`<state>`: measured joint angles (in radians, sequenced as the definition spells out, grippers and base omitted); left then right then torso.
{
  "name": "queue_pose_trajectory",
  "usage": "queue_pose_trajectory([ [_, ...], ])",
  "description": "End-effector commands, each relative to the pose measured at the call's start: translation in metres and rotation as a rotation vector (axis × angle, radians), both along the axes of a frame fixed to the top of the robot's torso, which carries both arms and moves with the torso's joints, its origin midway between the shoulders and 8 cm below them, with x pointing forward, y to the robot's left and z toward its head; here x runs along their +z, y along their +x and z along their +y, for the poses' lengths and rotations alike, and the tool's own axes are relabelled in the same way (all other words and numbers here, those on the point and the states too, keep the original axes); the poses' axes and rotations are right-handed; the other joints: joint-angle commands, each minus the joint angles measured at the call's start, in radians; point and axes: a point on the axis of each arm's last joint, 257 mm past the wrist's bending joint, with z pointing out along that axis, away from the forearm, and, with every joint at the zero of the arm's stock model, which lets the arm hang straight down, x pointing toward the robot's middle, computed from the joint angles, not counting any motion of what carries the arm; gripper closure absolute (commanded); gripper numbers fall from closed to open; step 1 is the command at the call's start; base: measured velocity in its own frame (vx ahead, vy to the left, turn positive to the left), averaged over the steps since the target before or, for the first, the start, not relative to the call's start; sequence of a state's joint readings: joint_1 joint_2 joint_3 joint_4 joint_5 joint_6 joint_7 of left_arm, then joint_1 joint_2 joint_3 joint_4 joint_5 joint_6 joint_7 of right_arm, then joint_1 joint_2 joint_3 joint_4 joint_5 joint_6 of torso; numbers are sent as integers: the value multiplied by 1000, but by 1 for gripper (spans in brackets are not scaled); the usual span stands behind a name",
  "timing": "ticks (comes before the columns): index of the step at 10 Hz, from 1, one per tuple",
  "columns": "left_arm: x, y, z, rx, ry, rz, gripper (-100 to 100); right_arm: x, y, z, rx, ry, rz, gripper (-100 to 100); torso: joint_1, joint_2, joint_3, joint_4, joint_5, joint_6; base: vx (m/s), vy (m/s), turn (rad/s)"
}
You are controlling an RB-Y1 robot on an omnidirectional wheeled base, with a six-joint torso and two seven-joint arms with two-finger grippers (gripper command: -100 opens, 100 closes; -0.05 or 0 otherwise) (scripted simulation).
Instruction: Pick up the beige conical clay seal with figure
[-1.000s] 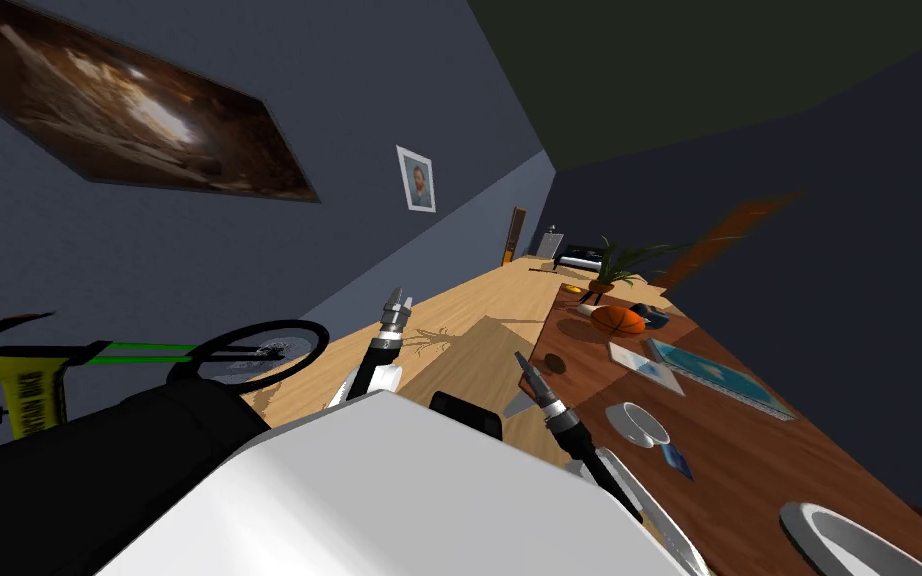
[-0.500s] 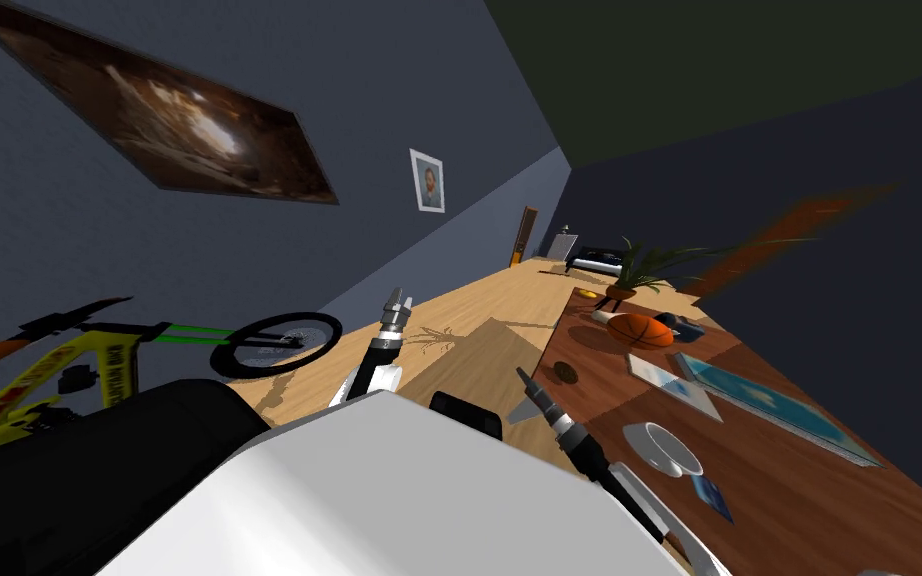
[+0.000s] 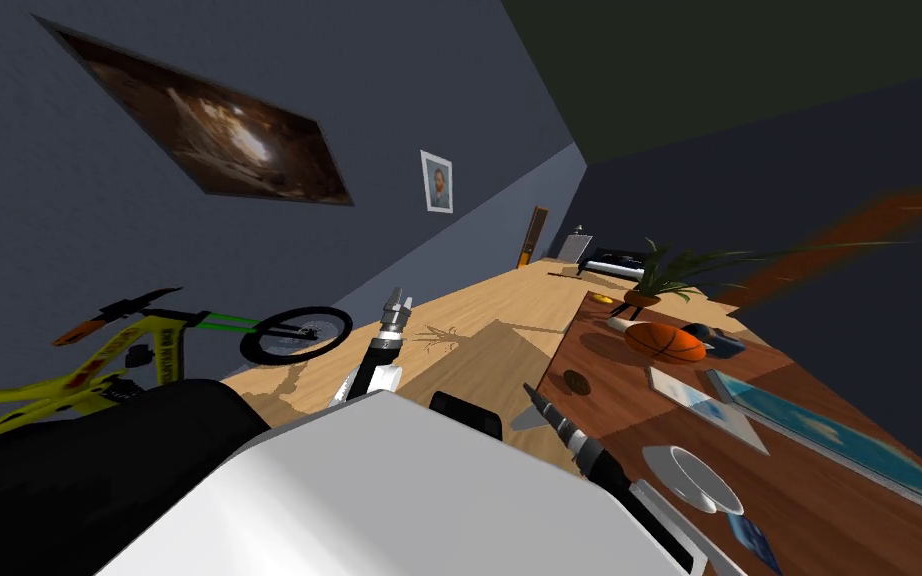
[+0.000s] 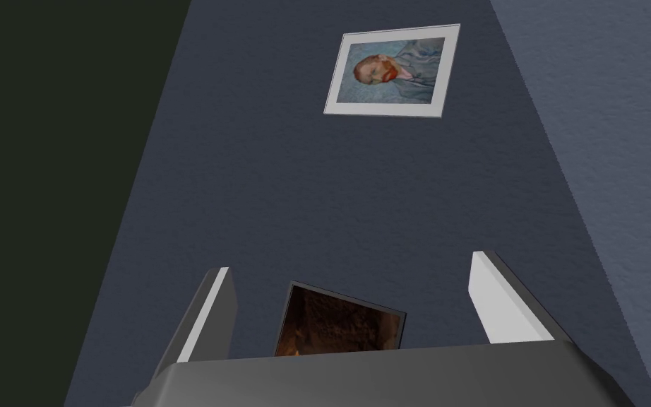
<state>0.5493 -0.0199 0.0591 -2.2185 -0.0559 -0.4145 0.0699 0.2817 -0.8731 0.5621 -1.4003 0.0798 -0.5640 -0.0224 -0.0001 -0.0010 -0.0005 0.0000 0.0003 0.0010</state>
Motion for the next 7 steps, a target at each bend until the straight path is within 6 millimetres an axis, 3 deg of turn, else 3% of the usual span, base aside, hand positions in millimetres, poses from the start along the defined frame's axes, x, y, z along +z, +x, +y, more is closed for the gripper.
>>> queue_pose_trajectory([
  [1, 0, 0, 0, 0, 0, 0, 0, -18, -12, -23, 23, -66, 51, -100, 0, 0, 0, 0, 0, 0, 12, 9, 156],
  [4, 0, 0, 0, 0, 0, 0, 0, -38, -26, -55, 25, -140, 110, -100, 0, 0, 0, 0, 0, 0, 11, 7, 111],
  [6, 0, 0, 0, 0, 0, 0, 0, -60, -51, -103, 39, -251, 199, -100, 0, -1, 0, 0, 0, 0, 20, 12, 180],
  [7, 0, 0, 0, 0, 0, 0, 0, -60, -51, -108, 37, -262, 202, -100, 0, -1, -1, 0, 0, 0, 21, 5, 89],
])
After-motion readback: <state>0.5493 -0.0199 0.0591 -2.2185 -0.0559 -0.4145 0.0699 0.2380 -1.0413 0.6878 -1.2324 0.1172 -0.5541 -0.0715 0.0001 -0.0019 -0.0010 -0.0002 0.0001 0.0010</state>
